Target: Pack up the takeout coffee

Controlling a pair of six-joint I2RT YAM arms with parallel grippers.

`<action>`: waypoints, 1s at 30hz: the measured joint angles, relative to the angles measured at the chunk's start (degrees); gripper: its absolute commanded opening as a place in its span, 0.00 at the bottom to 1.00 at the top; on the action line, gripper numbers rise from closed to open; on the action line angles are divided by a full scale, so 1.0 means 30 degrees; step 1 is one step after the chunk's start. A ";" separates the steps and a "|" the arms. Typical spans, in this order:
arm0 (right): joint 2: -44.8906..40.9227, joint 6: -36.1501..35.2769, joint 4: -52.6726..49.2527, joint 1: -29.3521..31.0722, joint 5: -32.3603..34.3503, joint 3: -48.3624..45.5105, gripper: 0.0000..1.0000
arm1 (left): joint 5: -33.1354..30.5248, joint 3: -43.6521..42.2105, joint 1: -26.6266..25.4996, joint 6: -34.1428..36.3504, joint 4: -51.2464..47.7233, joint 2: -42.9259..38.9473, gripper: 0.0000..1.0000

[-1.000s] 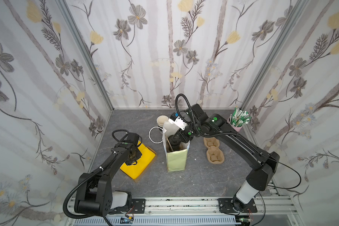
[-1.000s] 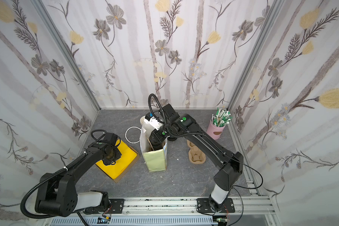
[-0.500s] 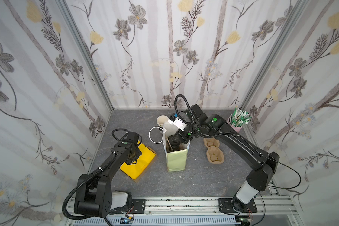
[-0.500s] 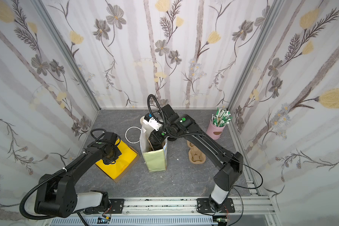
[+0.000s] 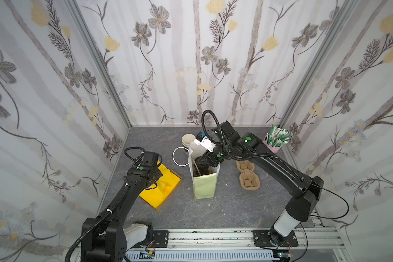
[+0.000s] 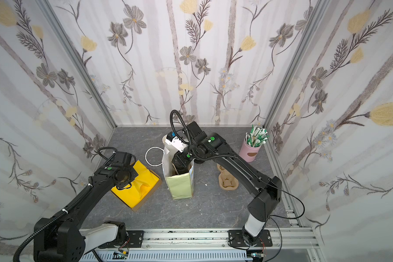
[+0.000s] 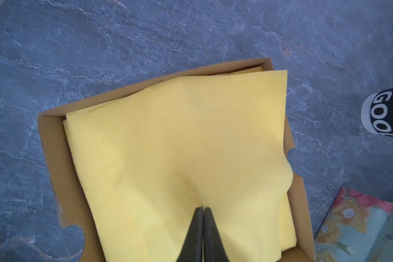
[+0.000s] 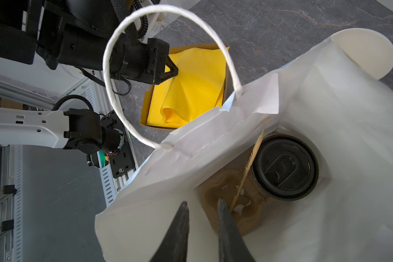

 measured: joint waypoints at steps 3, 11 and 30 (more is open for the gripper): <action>0.0000 0.0000 0.0000 0.0044 -0.0007 0.0000 0.24 | 0.0007 -0.0291 0.0000 -0.0080 -0.0022 0.0437 0.20; 0.0000 0.0000 0.0000 0.0160 0.0044 0.0000 0.24 | 0.0452 -0.0503 0.0000 -0.0393 0.0102 0.1020 0.56; -0.0117 0.0015 -0.0117 0.0444 0.0940 0.0058 0.24 | 0.0634 -0.0160 -0.0007 -0.0503 0.0401 0.0124 0.00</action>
